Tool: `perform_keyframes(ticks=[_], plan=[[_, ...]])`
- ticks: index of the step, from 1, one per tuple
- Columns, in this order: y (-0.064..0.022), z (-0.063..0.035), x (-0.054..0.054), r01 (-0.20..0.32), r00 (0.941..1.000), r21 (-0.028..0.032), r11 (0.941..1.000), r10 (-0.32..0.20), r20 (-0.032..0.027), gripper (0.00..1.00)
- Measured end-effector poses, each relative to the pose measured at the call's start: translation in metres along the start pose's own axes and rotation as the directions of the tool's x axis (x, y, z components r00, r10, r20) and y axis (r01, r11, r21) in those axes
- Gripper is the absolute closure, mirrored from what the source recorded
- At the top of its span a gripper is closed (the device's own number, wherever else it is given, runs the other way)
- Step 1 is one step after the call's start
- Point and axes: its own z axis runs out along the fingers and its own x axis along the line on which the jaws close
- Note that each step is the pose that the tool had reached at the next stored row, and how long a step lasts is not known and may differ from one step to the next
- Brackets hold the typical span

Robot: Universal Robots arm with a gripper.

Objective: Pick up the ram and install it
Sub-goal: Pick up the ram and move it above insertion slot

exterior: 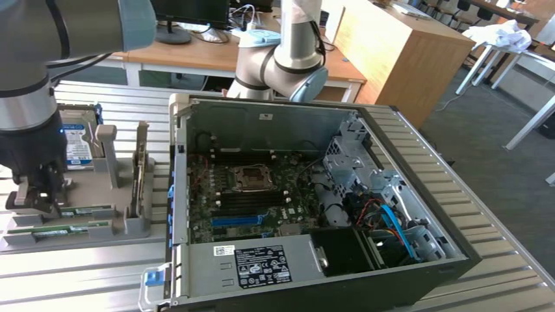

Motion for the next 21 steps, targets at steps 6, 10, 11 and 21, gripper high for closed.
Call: perform_keyframes(ticks=[6, 10, 11, 21], plan=[[-0.0063, -0.0002, 0.0, 0.0, 1.0, -0.0001, 1.0, 0.0, 0.0012, 0.64], [-0.0113, -0.0004, 0.001, 0.001, 1.0, -0.0001, 1.0, -0.001, 0.0023, 0.64], [-0.0125, -0.0004, 0.001, 0.001, 1.0, 0.0, 1.0, -0.001, 0.0025, 0.64], [-0.0147, 0.0031, 0.001, 0.002, 1.0, -0.0001, 1.0, -0.002, 0.003, 0.64]])
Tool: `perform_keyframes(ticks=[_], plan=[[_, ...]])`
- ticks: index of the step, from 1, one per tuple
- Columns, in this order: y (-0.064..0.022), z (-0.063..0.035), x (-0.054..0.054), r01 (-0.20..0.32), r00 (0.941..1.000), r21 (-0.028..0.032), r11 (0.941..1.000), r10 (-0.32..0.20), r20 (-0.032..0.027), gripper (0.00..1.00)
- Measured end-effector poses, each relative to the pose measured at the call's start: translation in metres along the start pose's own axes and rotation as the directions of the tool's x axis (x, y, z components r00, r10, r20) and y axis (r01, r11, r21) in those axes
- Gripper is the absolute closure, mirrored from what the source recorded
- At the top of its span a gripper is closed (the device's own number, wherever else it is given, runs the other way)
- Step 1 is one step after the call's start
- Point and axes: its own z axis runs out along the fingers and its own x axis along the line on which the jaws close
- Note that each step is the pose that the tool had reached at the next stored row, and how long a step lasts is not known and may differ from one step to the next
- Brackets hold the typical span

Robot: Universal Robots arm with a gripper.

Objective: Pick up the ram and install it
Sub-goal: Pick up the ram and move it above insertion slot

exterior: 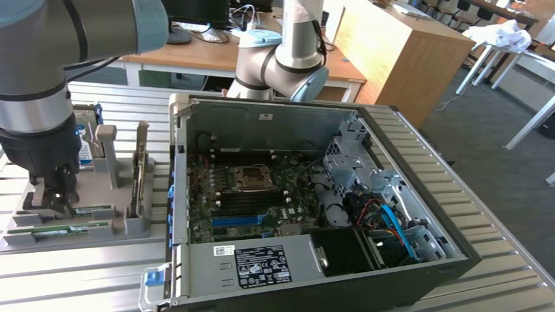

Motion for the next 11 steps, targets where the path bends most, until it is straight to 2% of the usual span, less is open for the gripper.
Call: perform_keyframes(ticks=[11], plan=[[-0.0004, 0.0113, 0.0, 0.0, 1.0, 0.0, 1.0, 0.0, 0.0, 0.64]])
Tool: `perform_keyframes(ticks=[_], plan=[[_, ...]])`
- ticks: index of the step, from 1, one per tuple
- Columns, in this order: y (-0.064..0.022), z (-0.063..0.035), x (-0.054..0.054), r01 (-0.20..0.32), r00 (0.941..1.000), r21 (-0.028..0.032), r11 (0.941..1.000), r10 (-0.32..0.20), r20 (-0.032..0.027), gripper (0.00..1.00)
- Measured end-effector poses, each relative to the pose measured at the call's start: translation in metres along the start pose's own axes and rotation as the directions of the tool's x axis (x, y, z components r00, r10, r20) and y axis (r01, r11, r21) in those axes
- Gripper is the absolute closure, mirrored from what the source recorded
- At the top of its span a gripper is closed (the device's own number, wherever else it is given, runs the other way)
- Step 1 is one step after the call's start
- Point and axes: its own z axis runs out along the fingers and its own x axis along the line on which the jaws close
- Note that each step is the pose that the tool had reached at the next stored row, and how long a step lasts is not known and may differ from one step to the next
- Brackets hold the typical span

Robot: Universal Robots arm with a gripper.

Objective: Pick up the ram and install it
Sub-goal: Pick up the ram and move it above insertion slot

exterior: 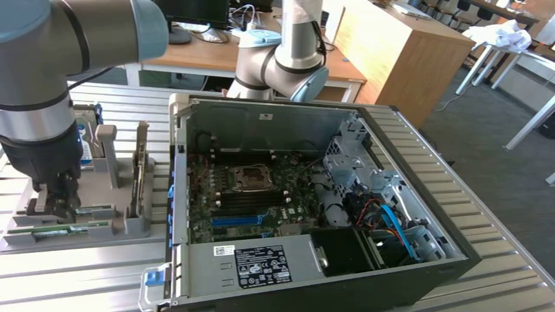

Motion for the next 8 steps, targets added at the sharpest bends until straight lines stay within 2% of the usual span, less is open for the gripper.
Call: perform_keyframes(ticks=[8], plan=[[-0.0003, 0.0087, 0.0002, 0.0, 1.0, 0.0, 1.0, 0.0, 0.0, 0.64]])
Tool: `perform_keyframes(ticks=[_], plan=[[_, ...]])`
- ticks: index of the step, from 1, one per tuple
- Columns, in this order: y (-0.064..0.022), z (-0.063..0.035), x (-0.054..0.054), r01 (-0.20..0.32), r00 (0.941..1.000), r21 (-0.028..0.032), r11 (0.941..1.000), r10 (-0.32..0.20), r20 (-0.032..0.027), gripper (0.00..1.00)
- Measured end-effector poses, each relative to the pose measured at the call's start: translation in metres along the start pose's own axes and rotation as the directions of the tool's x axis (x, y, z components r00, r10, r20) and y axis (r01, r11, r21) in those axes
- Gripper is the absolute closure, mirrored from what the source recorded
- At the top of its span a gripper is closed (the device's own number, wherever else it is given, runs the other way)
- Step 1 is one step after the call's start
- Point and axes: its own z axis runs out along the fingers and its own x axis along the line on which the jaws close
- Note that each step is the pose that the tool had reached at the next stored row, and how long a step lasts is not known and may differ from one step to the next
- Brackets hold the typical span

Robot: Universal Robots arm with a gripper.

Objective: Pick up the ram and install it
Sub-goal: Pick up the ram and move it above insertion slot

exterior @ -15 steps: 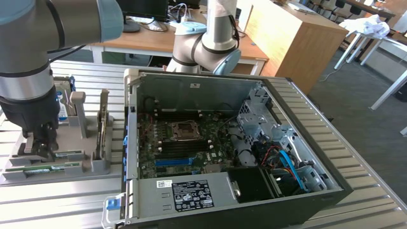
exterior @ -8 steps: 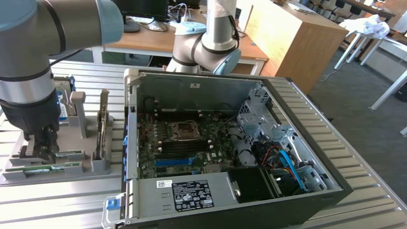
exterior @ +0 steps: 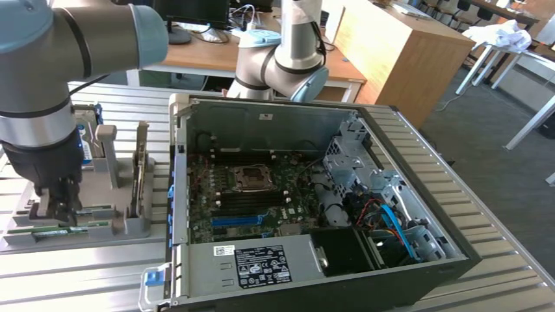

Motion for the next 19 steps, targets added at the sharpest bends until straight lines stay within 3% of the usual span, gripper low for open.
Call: perform_keyframes(ticks=[14, 19], plan=[[-0.0004, 0.0138, 0.0, 0.0, 1.0, 0.0001, 1.0, 0.0, 0.0, 0.64], [-0.0005, 0.0144, 0.0, 0.0, 1.0, -0.0001, 1.0, 0.0, -0.0001, 0.64]])
